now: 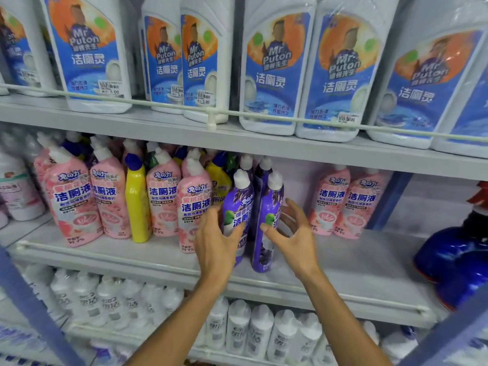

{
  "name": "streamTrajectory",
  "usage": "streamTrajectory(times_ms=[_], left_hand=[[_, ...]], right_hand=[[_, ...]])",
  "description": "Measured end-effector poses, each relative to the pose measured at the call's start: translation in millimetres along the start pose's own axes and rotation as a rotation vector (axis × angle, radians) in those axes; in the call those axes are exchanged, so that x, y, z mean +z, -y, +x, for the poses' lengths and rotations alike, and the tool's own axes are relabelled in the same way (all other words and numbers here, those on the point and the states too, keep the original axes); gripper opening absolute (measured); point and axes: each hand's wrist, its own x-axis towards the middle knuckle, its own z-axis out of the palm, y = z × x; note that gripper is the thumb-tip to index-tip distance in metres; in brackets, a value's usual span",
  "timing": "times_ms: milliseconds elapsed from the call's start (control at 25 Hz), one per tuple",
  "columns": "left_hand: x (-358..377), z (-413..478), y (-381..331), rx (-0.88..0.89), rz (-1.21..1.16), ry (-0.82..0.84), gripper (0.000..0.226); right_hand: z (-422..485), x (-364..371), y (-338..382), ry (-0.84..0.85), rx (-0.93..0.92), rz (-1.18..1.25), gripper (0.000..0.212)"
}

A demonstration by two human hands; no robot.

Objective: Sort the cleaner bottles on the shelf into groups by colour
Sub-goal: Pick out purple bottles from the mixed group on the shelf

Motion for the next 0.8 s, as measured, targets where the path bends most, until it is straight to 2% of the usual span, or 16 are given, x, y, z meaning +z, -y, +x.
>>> streamTrajectory(times_ms=[120,240,480,800], left_hand=[[-6,4,14,-0.03,0.007,0.106,0.061],[-5,7,24,-0.023,0.042,0.15,0.048],[16,13,8,0.011,0.127,0.074,0.041],[43,39,31,0.041,0.147,0.068,0.045]], right_hand=[[-14,8,-12,-0.059,-0.027,-0.035,0.052],[-12,21,-21,-0.098,-0.041,-0.008,0.048],[10,32,-35,-0.108,-0.041,0.005,0.055],[40,34,-42,-0.139,0.004,-0.029,0.056]])
